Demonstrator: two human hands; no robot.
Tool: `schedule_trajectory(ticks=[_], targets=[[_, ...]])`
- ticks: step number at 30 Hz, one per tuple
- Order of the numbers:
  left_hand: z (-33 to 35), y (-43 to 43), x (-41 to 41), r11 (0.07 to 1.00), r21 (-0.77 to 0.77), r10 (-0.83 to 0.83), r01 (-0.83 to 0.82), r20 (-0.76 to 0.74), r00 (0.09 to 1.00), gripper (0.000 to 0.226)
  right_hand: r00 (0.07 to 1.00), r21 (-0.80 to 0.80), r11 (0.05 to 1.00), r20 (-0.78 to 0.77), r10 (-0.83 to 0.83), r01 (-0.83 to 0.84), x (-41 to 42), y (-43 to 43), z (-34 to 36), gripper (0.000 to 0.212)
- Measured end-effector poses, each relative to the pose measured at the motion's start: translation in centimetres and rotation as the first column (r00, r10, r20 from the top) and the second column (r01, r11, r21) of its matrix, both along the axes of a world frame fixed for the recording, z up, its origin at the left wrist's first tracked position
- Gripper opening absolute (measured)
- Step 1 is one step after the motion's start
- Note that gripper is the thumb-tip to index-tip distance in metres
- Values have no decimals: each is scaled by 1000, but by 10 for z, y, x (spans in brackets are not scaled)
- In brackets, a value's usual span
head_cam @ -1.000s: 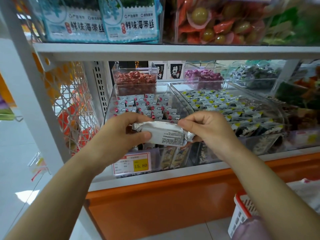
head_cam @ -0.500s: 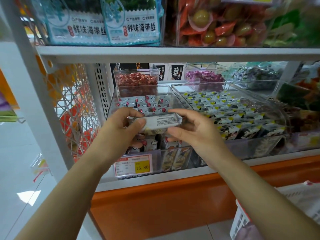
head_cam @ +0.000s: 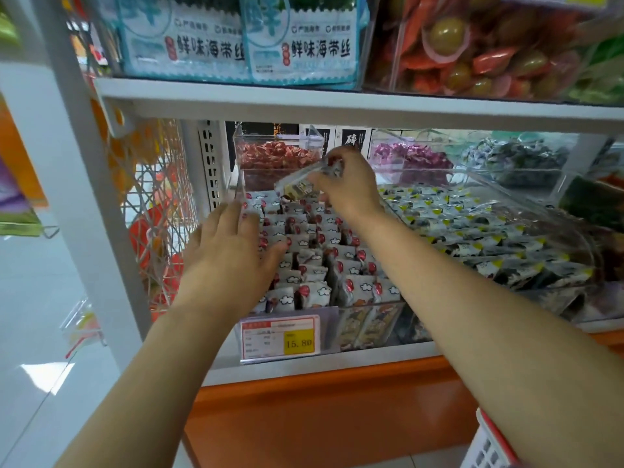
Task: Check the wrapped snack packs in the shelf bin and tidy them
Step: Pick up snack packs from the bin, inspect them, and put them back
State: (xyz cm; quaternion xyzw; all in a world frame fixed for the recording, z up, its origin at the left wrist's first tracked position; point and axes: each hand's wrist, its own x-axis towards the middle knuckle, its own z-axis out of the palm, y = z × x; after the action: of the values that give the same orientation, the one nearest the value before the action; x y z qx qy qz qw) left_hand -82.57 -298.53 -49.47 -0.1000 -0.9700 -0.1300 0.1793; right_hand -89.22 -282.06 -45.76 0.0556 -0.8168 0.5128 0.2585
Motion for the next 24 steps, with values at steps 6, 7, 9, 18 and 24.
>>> schedule_trajectory(ticks=[6, 7, 9, 18, 24], targets=[[-2, -2, -1, 995, 81, -59, 59, 9, 998, 64, 1000, 502, 865, -20, 9, 3, -46, -16, 1, 28], [-2, -2, -1, 994, 86, -68, 67, 12, 998, 64, 1000, 571, 821, -16, 15, -3, -50, -19, 2, 31], [-2, -2, -1, 992, 92, -84, 82, 11, 996, 64, 1000, 670, 742, -17, 17, -2, -57, -25, 3, 34], [-5, -3, -2, 986, 113, -125, 125, -6, 992, 56, 953, 690, 669, 284, 100, -276, -65, -33, -6, 23], [-7, -3, -2, 982, 137, -130, 130, -8, 991, 51, 989, 701, 706, 148, -9, -98, -84, -36, -6, 18]])
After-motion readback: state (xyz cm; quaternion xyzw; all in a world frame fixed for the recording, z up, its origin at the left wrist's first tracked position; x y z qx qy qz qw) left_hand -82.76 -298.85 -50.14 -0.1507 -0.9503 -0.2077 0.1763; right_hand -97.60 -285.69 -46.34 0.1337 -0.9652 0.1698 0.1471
